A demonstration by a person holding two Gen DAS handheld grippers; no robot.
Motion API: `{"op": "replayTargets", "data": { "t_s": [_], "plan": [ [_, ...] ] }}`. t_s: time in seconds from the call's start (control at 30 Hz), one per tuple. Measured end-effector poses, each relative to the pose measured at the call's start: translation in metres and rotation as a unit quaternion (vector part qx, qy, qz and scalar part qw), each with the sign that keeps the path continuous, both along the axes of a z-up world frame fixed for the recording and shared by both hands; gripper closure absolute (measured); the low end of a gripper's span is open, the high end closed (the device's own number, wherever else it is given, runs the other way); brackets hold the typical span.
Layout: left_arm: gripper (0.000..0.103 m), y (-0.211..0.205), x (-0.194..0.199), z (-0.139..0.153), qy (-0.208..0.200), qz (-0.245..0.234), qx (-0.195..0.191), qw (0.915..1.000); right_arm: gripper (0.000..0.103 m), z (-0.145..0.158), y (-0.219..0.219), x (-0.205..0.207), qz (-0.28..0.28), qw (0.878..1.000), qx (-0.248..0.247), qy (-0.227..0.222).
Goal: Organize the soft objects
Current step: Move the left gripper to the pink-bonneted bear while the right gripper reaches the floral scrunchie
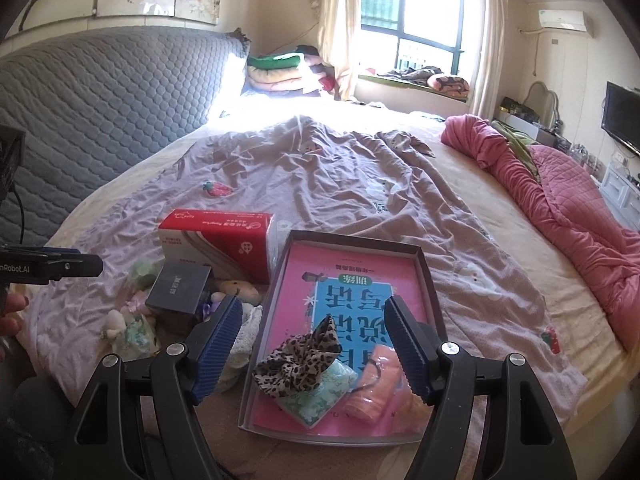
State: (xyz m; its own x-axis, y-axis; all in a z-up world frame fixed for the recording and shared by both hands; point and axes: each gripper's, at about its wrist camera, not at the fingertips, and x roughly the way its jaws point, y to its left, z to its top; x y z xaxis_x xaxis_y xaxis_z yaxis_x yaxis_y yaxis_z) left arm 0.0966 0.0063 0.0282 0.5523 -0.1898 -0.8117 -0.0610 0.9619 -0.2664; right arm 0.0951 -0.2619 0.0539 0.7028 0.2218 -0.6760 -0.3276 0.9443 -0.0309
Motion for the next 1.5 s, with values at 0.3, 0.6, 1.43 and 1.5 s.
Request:
{"op": "replayTargets", "data": {
  "t_s": [0.3, 0.6, 1.43, 1.5],
  "plan": [
    [0.030, 0.028, -0.012, -0.014, 0.015, 0.024, -0.001, 0.9996, 0.028, -0.011, 0.026, -0.003, 0.035, 0.999, -0.013, 0.011],
    [0.030, 0.043, -0.026, -0.043, 0.046, 0.032, -0.002, 0.9984, 0.028, -0.032, 0.053, -0.008, 0.078, 0.996, -0.033, 0.034],
    [0.030, 0.046, -0.021, -0.094, 0.097, 0.033, -0.008, 0.9947, 0.028, -0.092, 0.083, 0.006, 0.100, 0.986, -0.060, 0.123],
    [0.030, 0.045, -0.018, -0.096, 0.099, 0.033, -0.010, 0.9945, 0.028, -0.097, 0.079, 0.012, 0.091, 0.986, -0.065, 0.127]
  ]
}}
